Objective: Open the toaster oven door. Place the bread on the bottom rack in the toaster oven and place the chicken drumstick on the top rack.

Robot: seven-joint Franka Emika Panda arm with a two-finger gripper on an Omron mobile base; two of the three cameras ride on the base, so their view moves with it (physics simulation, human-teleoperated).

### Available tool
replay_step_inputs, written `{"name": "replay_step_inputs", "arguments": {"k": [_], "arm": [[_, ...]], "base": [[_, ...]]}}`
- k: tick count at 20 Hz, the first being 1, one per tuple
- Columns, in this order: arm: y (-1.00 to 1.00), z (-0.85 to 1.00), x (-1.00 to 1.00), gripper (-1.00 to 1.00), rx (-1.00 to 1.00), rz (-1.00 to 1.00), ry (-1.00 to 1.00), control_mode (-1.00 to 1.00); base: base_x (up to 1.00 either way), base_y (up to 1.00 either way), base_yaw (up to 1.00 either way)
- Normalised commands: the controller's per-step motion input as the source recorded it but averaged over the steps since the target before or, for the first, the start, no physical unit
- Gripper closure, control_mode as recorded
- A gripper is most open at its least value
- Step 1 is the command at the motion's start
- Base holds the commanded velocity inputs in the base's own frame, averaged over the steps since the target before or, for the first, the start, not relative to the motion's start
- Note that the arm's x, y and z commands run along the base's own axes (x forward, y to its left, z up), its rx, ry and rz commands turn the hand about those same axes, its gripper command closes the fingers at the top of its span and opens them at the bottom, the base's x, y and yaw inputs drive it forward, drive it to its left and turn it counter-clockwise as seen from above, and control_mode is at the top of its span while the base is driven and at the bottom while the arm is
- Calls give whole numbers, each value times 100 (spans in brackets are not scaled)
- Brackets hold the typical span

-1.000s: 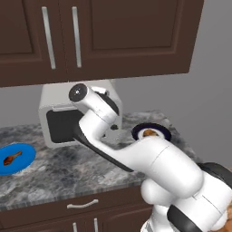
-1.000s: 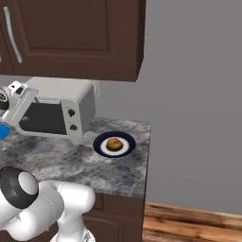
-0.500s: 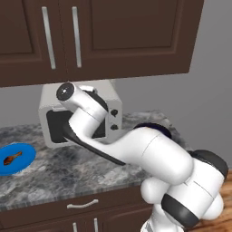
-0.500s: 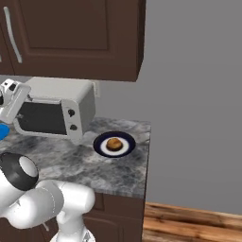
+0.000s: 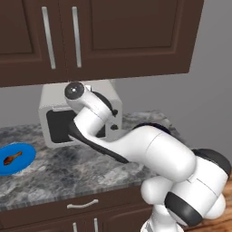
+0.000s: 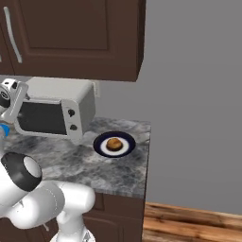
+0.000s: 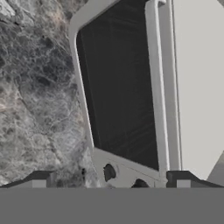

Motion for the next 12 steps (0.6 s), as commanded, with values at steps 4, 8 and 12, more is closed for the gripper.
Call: {"name": "replay_step_inputs", "arguments": {"k": [4,8,12], "arm": [[4,-12,12,-100,-4,3,0,-100],[9,-12,15,-100,-9,-8,0,-100],[5,-4,20,-100,-4,-5,0,-100]], "base": [[0,0,0],[0,0,0],[0,0,0]]}}
